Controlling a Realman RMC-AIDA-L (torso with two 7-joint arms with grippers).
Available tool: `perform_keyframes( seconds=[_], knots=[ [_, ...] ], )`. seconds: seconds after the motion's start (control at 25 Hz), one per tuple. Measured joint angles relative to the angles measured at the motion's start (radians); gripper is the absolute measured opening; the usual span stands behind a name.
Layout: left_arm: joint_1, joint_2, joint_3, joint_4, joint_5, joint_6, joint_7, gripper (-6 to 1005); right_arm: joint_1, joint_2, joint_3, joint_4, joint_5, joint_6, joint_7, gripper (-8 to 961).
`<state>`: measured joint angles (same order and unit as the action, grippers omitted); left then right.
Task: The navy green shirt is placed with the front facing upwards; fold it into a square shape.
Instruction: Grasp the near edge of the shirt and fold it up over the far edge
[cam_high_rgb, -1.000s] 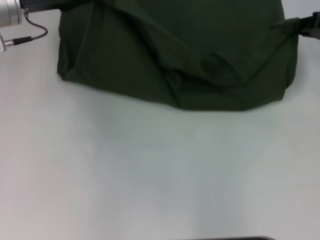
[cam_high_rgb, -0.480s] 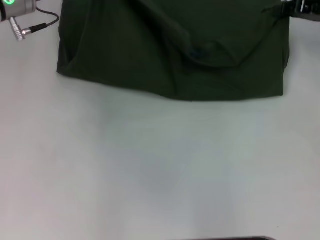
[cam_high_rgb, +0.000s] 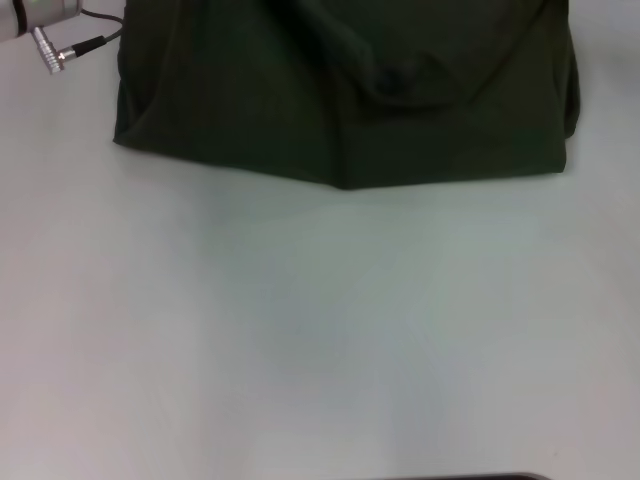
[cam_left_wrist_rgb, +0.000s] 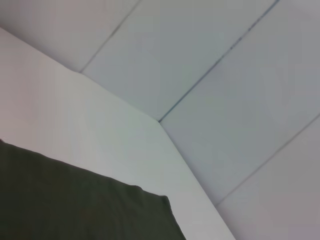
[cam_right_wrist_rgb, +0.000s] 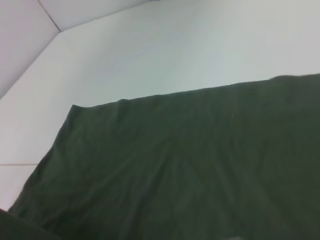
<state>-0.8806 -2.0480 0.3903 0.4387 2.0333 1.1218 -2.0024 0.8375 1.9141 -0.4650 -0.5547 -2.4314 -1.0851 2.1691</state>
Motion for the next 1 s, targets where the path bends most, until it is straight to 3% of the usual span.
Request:
perform_keyframes(
  seconds=[0.28, 0.6, 0.8, 1.0],
  knots=[
    [0.005, -0.023, 0.002, 0.0, -0.003, -0.042, 0.016, 31, 0.0, 0.021, -0.05, 0.012, 0.0, 0.072, 0.008, 36],
    [0.012, -0.072, 0.002, -0.004, -0.003, -0.117, 0.064, 31, -0.008, 0.053, -0.069, 0.018, 0.0, 0.148, -0.002, 35],
    [0.014, -0.107, -0.001, -0.005, -0.032, -0.188, 0.099, 31, -0.003, 0.062, -0.097, 0.049, 0.0, 0.208, -0.002, 35],
    [0.02, -0.115, 0.0, -0.036, -0.1, -0.248, 0.153, 31, -0.001, 0.076, -0.113, 0.05, 0.0, 0.249, -0.003, 70]
  ],
)
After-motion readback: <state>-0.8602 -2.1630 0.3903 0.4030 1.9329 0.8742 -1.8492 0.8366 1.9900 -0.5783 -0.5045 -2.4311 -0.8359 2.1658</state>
